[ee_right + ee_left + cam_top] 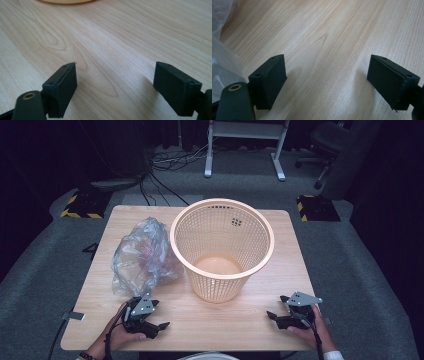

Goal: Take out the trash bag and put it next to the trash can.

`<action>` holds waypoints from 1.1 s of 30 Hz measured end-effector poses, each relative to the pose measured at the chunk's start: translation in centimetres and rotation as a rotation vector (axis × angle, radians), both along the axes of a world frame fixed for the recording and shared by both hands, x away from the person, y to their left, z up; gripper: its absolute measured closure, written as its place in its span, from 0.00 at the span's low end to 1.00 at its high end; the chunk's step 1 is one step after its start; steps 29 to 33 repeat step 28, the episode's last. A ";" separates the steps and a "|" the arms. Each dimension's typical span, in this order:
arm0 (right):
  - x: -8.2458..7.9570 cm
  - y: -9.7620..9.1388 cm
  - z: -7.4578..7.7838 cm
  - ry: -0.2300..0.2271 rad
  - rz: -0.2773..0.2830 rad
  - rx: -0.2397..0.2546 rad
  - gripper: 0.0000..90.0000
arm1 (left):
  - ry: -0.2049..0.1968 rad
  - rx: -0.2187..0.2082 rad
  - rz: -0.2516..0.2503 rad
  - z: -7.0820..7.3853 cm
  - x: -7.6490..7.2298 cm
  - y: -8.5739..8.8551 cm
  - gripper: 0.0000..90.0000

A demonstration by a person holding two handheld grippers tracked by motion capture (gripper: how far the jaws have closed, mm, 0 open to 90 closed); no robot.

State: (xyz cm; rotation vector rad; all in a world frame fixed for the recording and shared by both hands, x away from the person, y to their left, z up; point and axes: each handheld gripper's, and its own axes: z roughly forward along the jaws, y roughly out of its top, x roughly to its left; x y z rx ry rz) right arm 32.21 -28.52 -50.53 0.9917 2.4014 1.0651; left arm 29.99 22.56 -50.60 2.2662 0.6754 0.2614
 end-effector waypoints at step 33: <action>0.5 0.2 0.0 0.019 -0.019 0.006 0.19 | 0.000 0.001 -0.013 0.0 0.4 -0.1 0.16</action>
